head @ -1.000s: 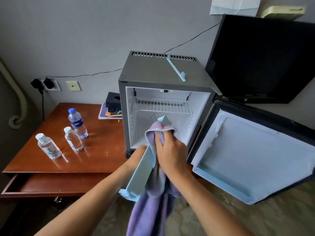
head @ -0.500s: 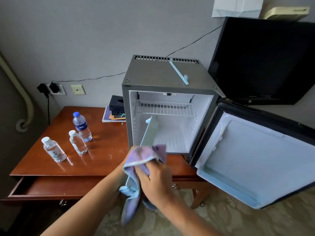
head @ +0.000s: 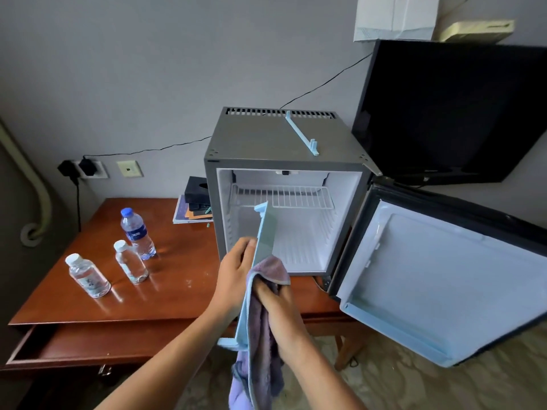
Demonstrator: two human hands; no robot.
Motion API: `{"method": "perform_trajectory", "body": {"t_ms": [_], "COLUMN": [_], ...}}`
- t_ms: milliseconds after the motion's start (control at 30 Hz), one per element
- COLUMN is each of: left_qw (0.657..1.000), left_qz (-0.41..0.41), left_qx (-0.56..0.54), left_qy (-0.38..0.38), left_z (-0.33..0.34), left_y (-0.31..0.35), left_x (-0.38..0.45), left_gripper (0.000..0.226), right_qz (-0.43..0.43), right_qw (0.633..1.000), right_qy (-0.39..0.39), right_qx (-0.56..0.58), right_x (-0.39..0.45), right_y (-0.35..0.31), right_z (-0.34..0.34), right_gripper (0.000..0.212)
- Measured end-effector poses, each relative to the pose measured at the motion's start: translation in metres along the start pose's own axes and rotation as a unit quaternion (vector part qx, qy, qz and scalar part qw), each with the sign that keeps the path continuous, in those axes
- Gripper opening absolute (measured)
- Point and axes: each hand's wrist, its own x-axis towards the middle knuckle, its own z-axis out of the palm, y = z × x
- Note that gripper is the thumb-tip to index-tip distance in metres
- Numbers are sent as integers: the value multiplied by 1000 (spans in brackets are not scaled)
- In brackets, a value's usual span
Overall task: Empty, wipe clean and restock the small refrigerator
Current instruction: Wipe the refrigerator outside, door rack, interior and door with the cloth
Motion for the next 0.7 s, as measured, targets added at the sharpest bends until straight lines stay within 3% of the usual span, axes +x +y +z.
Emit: {"method": "perform_trajectory", "body": {"t_ms": [100, 167, 267, 433, 533, 567, 633, 700], "left_qw": [997, 996, 998, 968, 988, 992, 992, 986], "left_qz": [-63, -55, -54, -221, -148, -121, -62, -47], "left_qx": [-39, -52, -26, -117, -13, 34, 102, 139], "left_qy": [-21, -46, 7, 25, 32, 4, -45, -73], "left_z": [-3, -4, -5, -16, -9, -5, 2, 5], "left_y": [28, 37, 46, 52, 52, 49, 46, 46], "left_x": [-9, -13, -19, -16, -18, -20, -32, -39], "left_gripper": [62, 49, 51, 33, 24, 24, 39, 27], "right_qz": [-11, -49, -123, -240, -254, -242, -198, -163], "right_qw": [1000, 995, 967, 901, 863, 850, 827, 825], "right_qy": [-5, 17, 42, 52, 63, 79, 109, 119], "right_qx": [-14, -90, -217, -358, -433, -460, -514, -528], "right_x": [2, 3, 3, -6, -11, -7, 14, 45], "right_y": [-5, -3, 5, 12, 6, -2, -21, -47], "right_z": [-5, -8, -9, -22, -12, -9, -9, -15], "right_gripper": [23, 20, 16, 53, 72, 72, 58, 48]}}
